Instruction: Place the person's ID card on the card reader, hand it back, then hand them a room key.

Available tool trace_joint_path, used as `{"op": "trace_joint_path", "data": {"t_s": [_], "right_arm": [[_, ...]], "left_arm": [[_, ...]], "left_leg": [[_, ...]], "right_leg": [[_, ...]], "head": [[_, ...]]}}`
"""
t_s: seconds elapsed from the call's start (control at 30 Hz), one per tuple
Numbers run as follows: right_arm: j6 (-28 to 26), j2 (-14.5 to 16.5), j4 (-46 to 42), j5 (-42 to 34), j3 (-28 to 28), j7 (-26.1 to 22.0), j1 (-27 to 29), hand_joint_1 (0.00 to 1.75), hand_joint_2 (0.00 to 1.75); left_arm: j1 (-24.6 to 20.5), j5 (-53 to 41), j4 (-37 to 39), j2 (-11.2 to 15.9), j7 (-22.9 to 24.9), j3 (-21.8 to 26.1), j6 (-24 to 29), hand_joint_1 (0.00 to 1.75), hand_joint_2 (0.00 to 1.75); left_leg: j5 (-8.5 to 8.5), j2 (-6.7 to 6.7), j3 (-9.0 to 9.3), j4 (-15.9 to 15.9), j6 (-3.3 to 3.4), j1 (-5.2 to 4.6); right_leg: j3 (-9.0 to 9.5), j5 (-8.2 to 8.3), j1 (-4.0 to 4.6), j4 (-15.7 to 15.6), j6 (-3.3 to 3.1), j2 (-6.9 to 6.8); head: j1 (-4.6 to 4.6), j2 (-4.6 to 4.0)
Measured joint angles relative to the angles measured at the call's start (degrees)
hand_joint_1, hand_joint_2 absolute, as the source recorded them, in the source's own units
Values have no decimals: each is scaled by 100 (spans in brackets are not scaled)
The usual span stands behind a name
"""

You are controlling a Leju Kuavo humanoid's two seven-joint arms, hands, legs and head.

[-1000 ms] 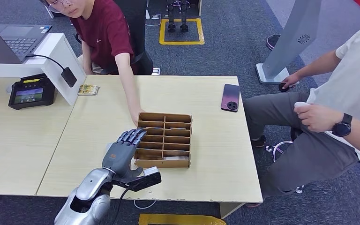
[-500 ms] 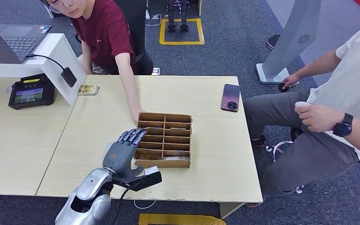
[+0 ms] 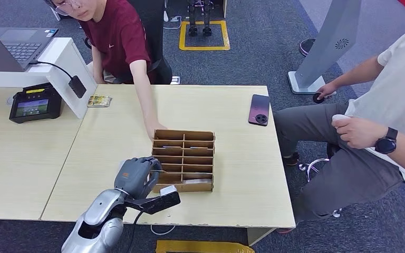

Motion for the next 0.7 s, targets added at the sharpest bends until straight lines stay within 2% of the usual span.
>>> {"op": "trace_joint_path", "data": {"t_s": [0.7], "right_arm": [[-15, -2, 0, -10, 0, -6, -8, 0, 175]], "left_arm": [[17, 205, -14, 21, -91, 14, 8, 175, 175]], "left_leg": [[0, 0, -1, 0, 0, 0]], "right_leg": [[0, 0, 0, 0, 0, -1]], "head": [[0, -1]]}}
